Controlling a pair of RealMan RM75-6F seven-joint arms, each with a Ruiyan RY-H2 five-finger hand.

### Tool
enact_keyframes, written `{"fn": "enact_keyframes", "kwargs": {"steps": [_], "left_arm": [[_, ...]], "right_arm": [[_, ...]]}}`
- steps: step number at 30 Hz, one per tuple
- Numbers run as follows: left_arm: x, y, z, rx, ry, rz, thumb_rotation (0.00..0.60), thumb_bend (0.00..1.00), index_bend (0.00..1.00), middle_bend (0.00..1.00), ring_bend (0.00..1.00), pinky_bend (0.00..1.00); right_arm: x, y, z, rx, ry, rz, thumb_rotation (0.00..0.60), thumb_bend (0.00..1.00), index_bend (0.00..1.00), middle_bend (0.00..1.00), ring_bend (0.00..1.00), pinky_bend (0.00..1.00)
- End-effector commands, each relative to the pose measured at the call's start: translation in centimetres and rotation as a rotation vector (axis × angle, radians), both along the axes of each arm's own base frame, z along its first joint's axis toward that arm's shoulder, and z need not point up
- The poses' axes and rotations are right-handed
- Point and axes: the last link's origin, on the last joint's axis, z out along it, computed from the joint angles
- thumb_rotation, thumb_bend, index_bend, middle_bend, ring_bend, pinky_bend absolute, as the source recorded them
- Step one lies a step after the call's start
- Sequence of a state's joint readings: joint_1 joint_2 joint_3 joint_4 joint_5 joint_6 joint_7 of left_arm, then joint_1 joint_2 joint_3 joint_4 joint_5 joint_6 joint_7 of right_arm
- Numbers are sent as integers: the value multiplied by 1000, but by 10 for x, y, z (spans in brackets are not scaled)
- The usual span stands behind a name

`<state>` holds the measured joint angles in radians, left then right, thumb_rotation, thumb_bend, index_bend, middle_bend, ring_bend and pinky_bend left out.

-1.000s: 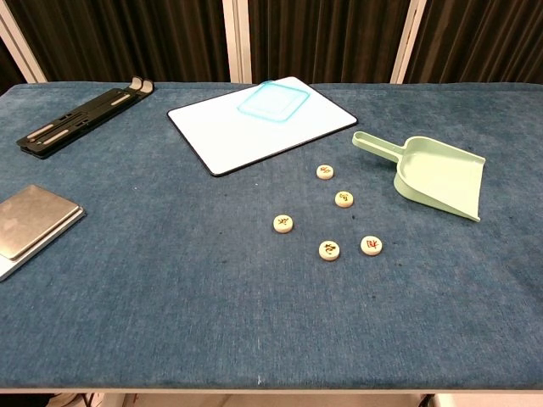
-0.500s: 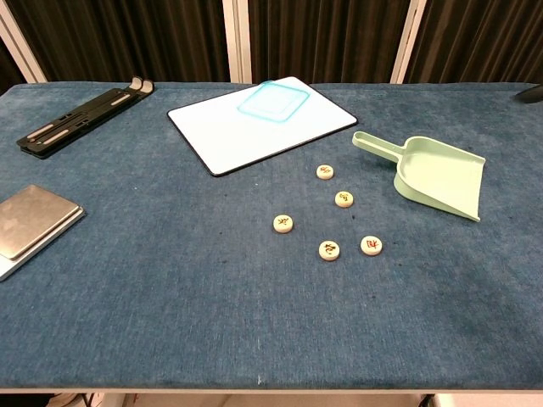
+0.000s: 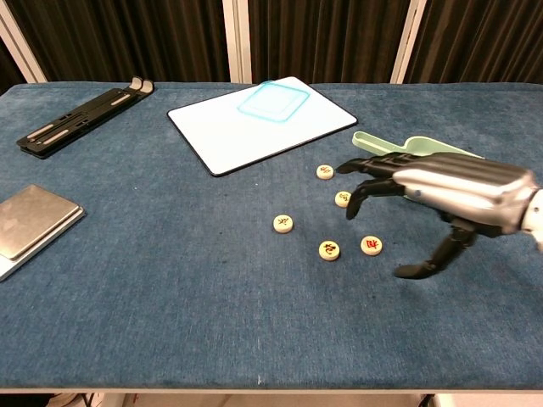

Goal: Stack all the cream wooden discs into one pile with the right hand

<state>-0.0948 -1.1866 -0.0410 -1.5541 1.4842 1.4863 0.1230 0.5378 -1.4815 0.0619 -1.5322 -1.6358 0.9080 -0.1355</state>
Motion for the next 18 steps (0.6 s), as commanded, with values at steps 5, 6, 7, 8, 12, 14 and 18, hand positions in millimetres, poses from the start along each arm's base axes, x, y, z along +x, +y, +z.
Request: {"fn": "enact_keyframes", "kwargs": {"steps": [5, 6, 7, 8, 12, 14, 18], "left_arm": [[-4, 0, 0, 2, -3, 9, 600, 73, 268, 209, 117, 12], [-4, 0, 0, 1, -4, 9, 600, 73, 268, 209, 117, 12], [-5, 0, 0, 1, -4, 10, 600, 73, 268, 209, 117, 12], [-5, 0, -1, 0, -5, 10, 600, 73, 268, 209, 117, 12], [-7, 0, -1, 1, -7, 13, 600, 73, 268, 209, 117, 12], [-7, 0, 0, 3, -7, 14, 600, 73, 268, 209, 117, 12], [-8, 0, 0, 3, -7, 16, 600, 73, 268, 209, 117, 12]], "right_arm": [[10, -13, -21, 10, 31, 9, 600, 368, 385, 0, 0, 0], [11, -13, -23, 12, 33, 9, 600, 373, 385, 0, 0, 0], [13, -15, -26, 14, 32, 8, 600, 377, 385, 0, 0, 0], [14, -15, -28, 15, 31, 8, 600, 385, 385, 0, 0, 0], [17, -18, -34, 24, 29, 7, 600, 422, 406, 0, 0, 0], [18, -19, -37, 27, 32, 6, 600, 441, 419, 0, 0, 0], [19, -20, -43, 39, 35, 5, 600, 465, 439, 0, 0, 0]]}}
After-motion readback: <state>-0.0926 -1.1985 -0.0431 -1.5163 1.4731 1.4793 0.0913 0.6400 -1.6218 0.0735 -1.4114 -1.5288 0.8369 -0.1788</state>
